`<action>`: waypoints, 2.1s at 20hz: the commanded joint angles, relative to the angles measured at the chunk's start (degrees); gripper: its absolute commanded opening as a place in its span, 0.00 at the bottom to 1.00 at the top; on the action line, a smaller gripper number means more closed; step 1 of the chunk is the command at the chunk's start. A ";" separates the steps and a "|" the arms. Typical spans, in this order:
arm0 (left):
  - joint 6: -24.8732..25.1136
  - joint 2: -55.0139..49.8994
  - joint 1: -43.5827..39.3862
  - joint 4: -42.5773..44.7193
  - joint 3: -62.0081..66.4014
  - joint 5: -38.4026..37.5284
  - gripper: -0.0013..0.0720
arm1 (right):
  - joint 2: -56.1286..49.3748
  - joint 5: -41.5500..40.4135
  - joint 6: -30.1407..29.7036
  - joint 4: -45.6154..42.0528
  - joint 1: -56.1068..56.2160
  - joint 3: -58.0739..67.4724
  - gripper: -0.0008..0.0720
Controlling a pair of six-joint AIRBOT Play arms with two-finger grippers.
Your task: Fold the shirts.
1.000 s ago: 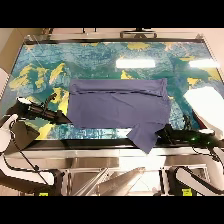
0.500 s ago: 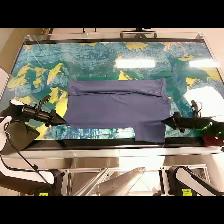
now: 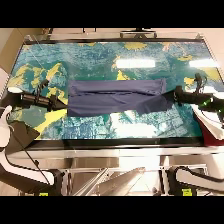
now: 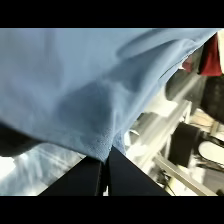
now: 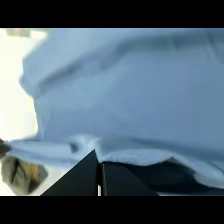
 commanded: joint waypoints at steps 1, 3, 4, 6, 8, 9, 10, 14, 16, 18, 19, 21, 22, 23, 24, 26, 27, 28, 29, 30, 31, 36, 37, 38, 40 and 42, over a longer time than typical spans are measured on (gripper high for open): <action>-3.52 -6.88 -1.88 -0.52 12.11 1.05 0.06 | -11.56 -4.04 -0.17 2.47 2.73 12.26 0.04; -4.22 -12.00 -2.03 -0.52 17.49 1.44 0.06 | -18.62 -4.92 -0.26 2.51 3.02 18.58 0.04; -4.63 -14.40 -2.03 -0.55 19.85 1.44 0.06 | -21.49 -5.40 -1.07 2.58 3.06 20.96 0.04; -5.14 -18.99 -2.03 -0.70 24.65 1.60 0.06 | -26.21 -5.68 -3.78 2.58 3.06 24.81 0.04; -5.92 -22.93 -2.29 -1.11 29.90 1.31 0.06 | -29.22 -5.68 -6.01 2.62 3.15 26.88 0.05; -5.92 -24.57 -2.73 -1.03 32.33 1.29 0.06 | -29.99 -5.66 -7.78 2.60 3.21 26.91 0.05; -5.95 -25.97 -2.95 -1.03 34.47 1.07 0.06 | -30.38 -5.66 -9.35 2.54 3.23 26.91 0.05; -6.62 -28.44 -3.69 -1.05 41.35 2.86 0.06 | -30.53 -6.25 -12.70 2.56 3.02 27.15 0.13; -7.58 -28.39 -3.65 -1.11 43.19 4.87 0.36 | -30.42 -6.51 -13.03 2.23 2.89 27.32 0.27; -8.07 -27.93 -3.28 -1.11 43.25 7.06 0.36 | -30.42 -6.47 -13.07 0.39 2.32 28.13 0.35; -8.35 -27.67 -2.84 -1.11 43.25 8.04 0.36 | -30.42 -6.05 -13.07 -0.61 1.79 28.83 0.55; -8.46 -26.73 -2.36 -1.03 43.25 8.92 0.36 | -30.42 -4.26 -11.72 -4.31 0.57 30.40 0.74; -8.46 -25.99 -1.70 -1.07 43.25 9.07 0.36 | -30.42 -2.97 -9.05 -8.00 -0.09 31.19 0.87; -8.46 -25.03 -0.92 -1.03 43.25 9.70 0.36 | -30.42 -2.25 -6.38 -11.82 -0.63 31.58 0.95; -8.46 -24.02 -0.17 -1.05 43.25 10.47 0.36 | -30.45 -1.64 -4.09 -15.23 -1.05 31.61 0.95; -8.48 -22.21 1.40 -1.05 43.25 11.08 0.36 | -30.64 -0.26 -2.47 -20.04 -1.16 31.61 0.95; -8.79 -21.40 1.79 -1.05 43.23 10.95 0.36 | -30.84 0.63 -2.49 -19.93 -1.07 31.61 0.96; -9.31 -20.68 1.77 -1.05 43.23 10.40 0.36 | -31.06 0.85 -2.49 -19.78 -0.63 31.61 0.95; -9.31 -20.11 1.77 -1.05 43.23 9.60 0.36 | -31.39 0.79 -2.49 -19.71 -0.07 31.61 0.96; -9.31 -19.67 1.33 -1.07 43.23 8.98 0.35 | -31.93 0.79 -2.49 -19.82 0.59 31.61 0.95; -9.31 -19.39 0.74 -0.90 43.23 8.66 0.35 | -32.76 0.79 -2.49 -19.80 1.29 31.61 0.96; -9.29 -19.26 -3.26 -1.01 43.23 5.40 0.02 | -35.63 2.43 -1.42 -19.58 4.96 31.61 0.64; -9.29 -19.26 -4.61 -0.98 43.23 4.28 0.02 | -35.60 2.54 -1.40 -19.56 5.46 31.91 0.43; -9.29 -19.26 -6.05 -0.98 43.23 3.50 0.02 | -35.60 2.56 -1.38 -19.56 5.73 32.37 0.16; -9.27 -19.28 -9.92 -0.90 43.21 3.67 0.02 | -35.39 2.56 0.26 -19.08 5.97 33.66 0.04; -9.27 -19.15 -14.64 -0.44 41.66 7.52 0.02 | -34.69 4.13 1.07 -18.18 5.97 35.21 0.04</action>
